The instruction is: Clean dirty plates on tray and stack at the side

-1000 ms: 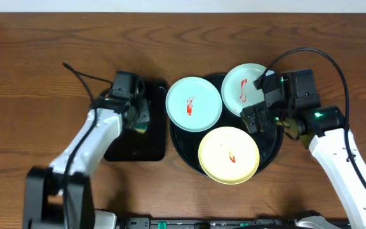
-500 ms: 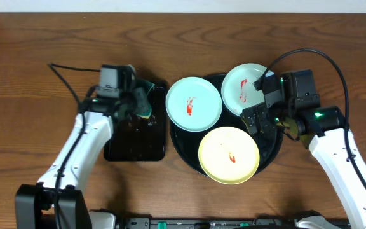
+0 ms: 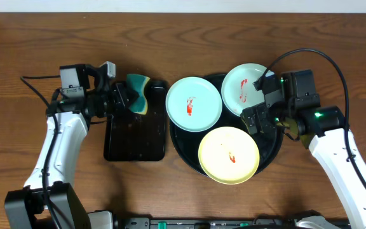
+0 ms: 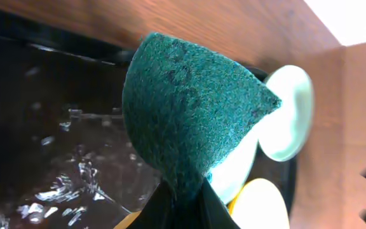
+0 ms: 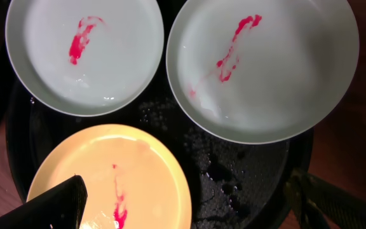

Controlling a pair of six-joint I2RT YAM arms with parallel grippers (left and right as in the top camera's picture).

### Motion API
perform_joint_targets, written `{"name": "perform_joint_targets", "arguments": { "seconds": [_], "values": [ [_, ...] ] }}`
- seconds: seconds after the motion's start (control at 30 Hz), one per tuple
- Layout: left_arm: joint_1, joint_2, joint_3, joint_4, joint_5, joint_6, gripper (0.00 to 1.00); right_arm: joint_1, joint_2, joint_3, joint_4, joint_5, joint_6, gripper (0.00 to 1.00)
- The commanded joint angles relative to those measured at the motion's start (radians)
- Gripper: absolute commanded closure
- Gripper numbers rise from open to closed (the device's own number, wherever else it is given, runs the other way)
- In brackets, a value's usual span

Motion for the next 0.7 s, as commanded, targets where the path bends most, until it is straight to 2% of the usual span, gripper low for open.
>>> {"name": "perform_joint_targets", "arguments": {
  "seconds": [0.0, 0.67],
  "values": [
    [0.013, -0.026, 0.018, 0.005, 0.111, 0.043, 0.93, 0.005, 0.003, 0.016, -0.011, -0.012, 0.015, 0.01],
    [0.014, -0.026, 0.018, 0.006, 0.132, 0.048, 0.93, 0.005, 0.003, 0.016, -0.043, -0.012, 0.015, 0.01]
  ]
}}
